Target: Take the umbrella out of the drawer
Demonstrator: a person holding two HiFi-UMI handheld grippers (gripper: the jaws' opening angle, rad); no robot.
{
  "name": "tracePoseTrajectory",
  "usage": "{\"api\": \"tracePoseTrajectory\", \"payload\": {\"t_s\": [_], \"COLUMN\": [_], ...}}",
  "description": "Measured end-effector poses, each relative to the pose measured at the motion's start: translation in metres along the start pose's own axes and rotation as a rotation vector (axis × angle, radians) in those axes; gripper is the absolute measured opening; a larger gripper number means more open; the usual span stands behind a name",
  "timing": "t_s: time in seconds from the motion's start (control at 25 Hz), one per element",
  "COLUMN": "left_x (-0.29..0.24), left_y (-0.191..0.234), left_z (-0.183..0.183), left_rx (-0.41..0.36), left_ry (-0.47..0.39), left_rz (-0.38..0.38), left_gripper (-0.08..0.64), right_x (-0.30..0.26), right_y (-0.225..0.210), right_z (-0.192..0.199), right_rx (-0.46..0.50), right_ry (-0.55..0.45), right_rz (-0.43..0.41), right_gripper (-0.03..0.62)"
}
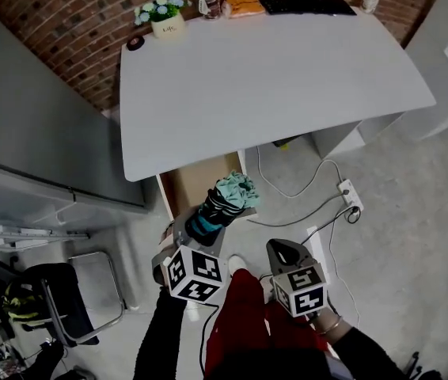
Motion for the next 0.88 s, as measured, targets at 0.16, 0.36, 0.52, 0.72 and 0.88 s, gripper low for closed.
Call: {"api": "tracePoseTrajectory", "payload": {"t_s": [0.16,0.36,0.52,0.72,0.88], "left_x": [0.028,0.053,0.074,0.1,0.119], "left_y": [-0.01,-0.025,-0.036,-0.051,-0.065], "left_z": [-0.004,-0.004,-0.001,0.001,0.004], "left_rx": [0.083,0.197,0.317,0.445,0.551], "left_ry": [-0.009,-0.002,-0.009,-0.018,-0.03], "left_rz": [-0.012,-0.038,-0.046,-0.067,-0.07], "left_gripper": [0.238,0.238,0.238,0.238,0.238], "right_x": [0.022,0.044,0.058,0.075,0.09], "right_y": [0.002,0.005,0.01,0.018,0.024], "right_z": [-0.003,-0.005,-0.008,-0.009,-0.009], "right_rx": [0.014,0.037,0.074,0.107,0.129], "right_ry": [-0.018,-0.047,-0.061,-0.082,-0.108], "right_rz": [0.008,0.004,-0.013,-0.027,-0.038], "right_gripper": [-0.002,-0.002,-0.002,-0.002,-0.002]}}
Point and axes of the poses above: the fingertips, and each gripper's own axes: x backward along the fingers, y to its left, z out of its underside, the point moved 9 cm from there along x, backward along the fingers, and after that the axes turned 9 degrees about -z, right-handed, at the moved point
